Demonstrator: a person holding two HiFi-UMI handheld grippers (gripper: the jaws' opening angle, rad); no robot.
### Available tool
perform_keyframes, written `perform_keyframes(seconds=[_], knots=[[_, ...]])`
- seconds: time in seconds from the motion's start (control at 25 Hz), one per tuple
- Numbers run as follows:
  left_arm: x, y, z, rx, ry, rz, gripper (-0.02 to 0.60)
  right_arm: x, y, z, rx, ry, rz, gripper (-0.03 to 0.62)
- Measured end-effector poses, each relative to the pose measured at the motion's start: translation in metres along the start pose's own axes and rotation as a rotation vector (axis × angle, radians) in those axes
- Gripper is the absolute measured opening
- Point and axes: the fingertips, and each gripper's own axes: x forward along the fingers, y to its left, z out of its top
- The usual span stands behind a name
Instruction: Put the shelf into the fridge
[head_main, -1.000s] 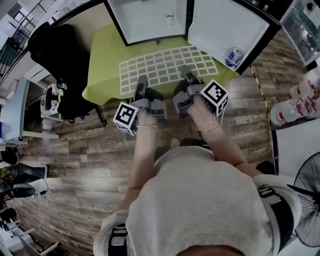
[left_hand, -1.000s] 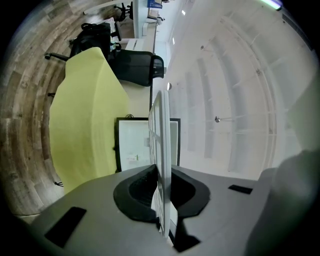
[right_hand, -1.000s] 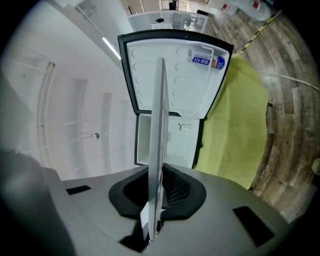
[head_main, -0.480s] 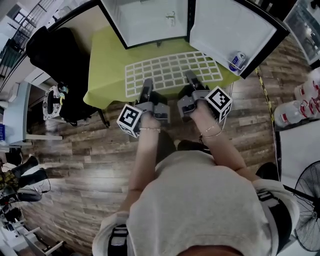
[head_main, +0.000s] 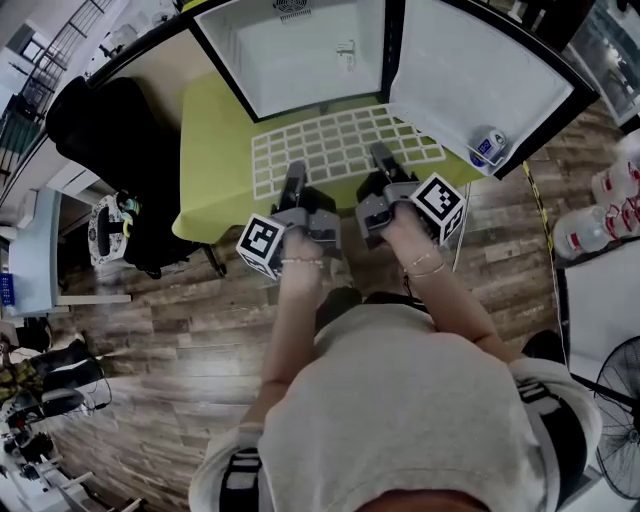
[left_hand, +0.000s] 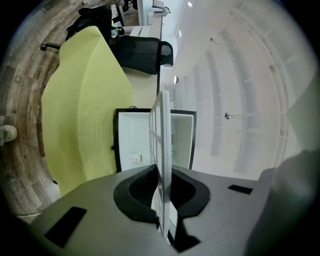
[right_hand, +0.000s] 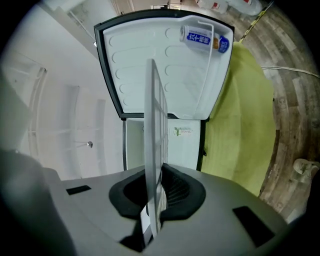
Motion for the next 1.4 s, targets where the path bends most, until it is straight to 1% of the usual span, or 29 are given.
perform_keyframes(seconds=[0.2, 0.44, 0.6, 0.84, 1.04, 1.16, 1.4], knots=[[0.042, -0.003, 0.025, 0.009, 0.008, -0.011, 0.032, 0.042, 0.0, 0.0, 0.002, -0.004, -0.005, 0.031], [0.087, -0.003, 0.043, 0.008, 0.044, -0.014, 0.032, 0.087, 0.005, 0.007, -0.007, -0.024, -0.007, 0.029], [0.113, -0.003, 0.052, 0.015, 0.072, -0.008, 0.032, 0.111, 0.004, 0.011, 0.007, -0.042, -0.016, 0.029], [0.141, 0.002, 0.07, 0.01, 0.105, 0.004, 0.034, 0.142, 0.004, 0.01, 0.004, -0.063, -0.011, 0.028], [0.16, 0.002, 0.08, 0.036, 0.141, 0.008, 0.034, 0.161, 0.001, 0.01, 0.009, -0.089, -0.01, 0.028], [0.167, 0.002, 0.083, 0.047, 0.155, 0.008, 0.034, 0.169, 0.0, 0.011, 0.01, -0.102, -0.011, 0.028], [0.18, 0.012, 0.085, 0.036, 0.182, 0.018, 0.034, 0.178, -0.007, 0.016, 0.011, -0.112, -0.022, 0.028]])
